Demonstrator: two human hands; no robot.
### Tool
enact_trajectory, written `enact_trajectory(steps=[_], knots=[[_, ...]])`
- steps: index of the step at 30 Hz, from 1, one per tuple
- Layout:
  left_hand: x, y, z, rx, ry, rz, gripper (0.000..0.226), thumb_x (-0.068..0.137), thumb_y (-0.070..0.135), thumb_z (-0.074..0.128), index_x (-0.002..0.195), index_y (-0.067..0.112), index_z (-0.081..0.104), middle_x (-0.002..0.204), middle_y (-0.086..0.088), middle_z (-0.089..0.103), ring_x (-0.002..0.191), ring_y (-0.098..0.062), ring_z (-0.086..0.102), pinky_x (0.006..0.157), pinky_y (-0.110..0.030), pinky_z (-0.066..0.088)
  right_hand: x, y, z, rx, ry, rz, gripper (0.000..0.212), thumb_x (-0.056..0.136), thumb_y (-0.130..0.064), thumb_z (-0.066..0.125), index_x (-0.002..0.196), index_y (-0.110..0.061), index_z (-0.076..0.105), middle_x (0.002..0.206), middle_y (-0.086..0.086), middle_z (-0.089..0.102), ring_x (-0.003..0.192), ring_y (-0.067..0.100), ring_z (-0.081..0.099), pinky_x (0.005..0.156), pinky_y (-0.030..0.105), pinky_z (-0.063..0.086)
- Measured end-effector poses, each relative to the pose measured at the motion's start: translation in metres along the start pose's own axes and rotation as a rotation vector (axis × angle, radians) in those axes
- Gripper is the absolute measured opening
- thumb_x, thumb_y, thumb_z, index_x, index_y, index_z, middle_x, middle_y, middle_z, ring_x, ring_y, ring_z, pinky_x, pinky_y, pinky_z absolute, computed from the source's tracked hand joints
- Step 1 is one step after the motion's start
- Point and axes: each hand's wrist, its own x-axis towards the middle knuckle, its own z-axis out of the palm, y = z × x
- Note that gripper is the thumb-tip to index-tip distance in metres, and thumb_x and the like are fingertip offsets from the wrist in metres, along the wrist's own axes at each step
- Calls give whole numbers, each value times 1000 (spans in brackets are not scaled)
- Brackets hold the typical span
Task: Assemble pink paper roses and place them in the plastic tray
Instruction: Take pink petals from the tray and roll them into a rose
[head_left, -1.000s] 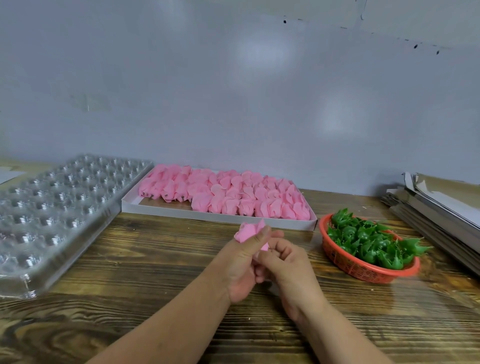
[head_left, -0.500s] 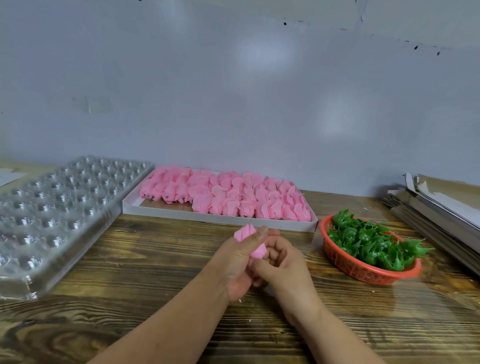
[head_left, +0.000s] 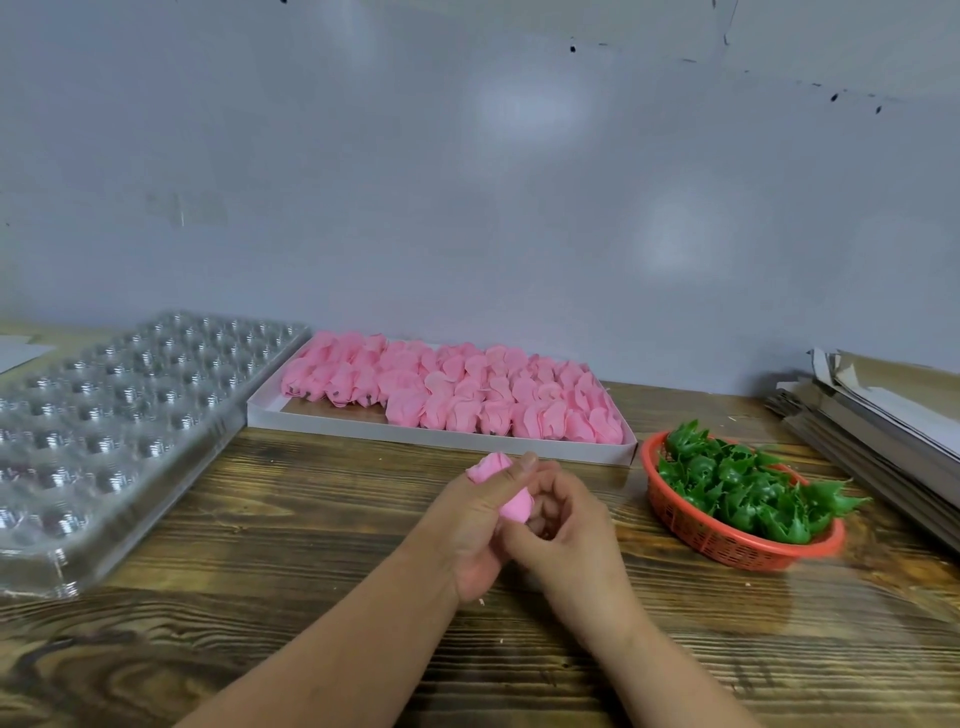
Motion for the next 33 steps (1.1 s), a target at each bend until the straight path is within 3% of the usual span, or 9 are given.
enact_trajectory(steps=[3, 6, 8, 14, 18, 21, 25, 27, 33], knots=[[-3, 1, 2, 91, -2, -14, 44, 65, 32, 72, 99, 5, 69, 79, -12, 69, 67, -21, 63, 68, -31, 47, 0, -1, 0, 113, 7, 48, 9, 77, 5, 67, 78, -1, 61, 57, 7, 52, 52, 16, 45, 44, 19, 38], [-7, 2, 3, 167, 16, -22, 46, 68, 39, 69, 99, 6, 68, 81, -16, 59, 46, -18, 44, 43, -23, 32, 1, -3, -1, 320, -82, 171, 8, 81, 2, 64, 74, 0, 65, 57, 13, 56, 45, 16, 47, 45, 23, 42], [-6, 2, 3, 172, 26, -23, 45, 70, 39, 68, 100, 6, 69, 87, -18, 54, 44, -17, 35, 40, -22, 27, 1, -4, -3, 360, -125, 229, 15, 83, -2, 62, 70, -6, 67, 59, 12, 58, 46, 16, 49, 46, 24, 42], [-2, 1, 1, 25, -1, 7, 38, 68, 24, 68, 97, -1, 67, 80, -14, 70, 71, -23, 67, 71, -32, 57, 0, 1, 2, 15, -18, 27, 13, 74, 4, 69, 81, -3, 61, 58, 1, 52, 54, 10, 44, 49, 21, 38], [-5, 2, 4, 133, 1, -13, 41, 68, 34, 68, 98, 5, 68, 78, -11, 68, 58, -19, 59, 51, -25, 38, 1, -2, 0, 199, -41, 105, 8, 78, 8, 64, 76, 0, 64, 52, 6, 53, 48, 15, 45, 48, 25, 40], [-7, 3, 3, 166, 14, -20, 44, 67, 36, 69, 98, 4, 70, 92, -11, 69, 49, -21, 46, 38, -22, 31, 1, -5, -4, 347, -145, 234, 21, 82, 3, 60, 66, -8, 67, 54, 6, 55, 45, 14, 44, 46, 25, 39], [-5, 3, 3, 111, 21, -21, 42, 69, 30, 68, 100, 1, 67, 86, -12, 70, 60, -24, 59, 50, -28, 44, 0, -3, -1, 229, -95, 185, 3, 80, 5, 65, 79, 2, 65, 55, 4, 54, 49, 13, 45, 46, 23, 40], [-3, 2, 3, 34, 27, -15, 38, 70, 24, 67, 99, -1, 66, 80, -15, 71, 66, -24, 66, 65, -33, 54, 0, -1, 1, 100, -44, 103, 12, 75, 5, 69, 83, 1, 61, 61, 6, 57, 55, 13, 48, 52, 24, 42], [-3, 0, 5, -37, 22, 12, 43, 67, 20, 70, 102, -4, 62, 78, -15, 70, 65, -22, 69, 61, -27, 58, 0, 0, 4, -146, 60, -54, 19, 68, 0, 72, 81, -10, 61, 71, 8, 64, 57, 10, 48, 56, 32, 45]])
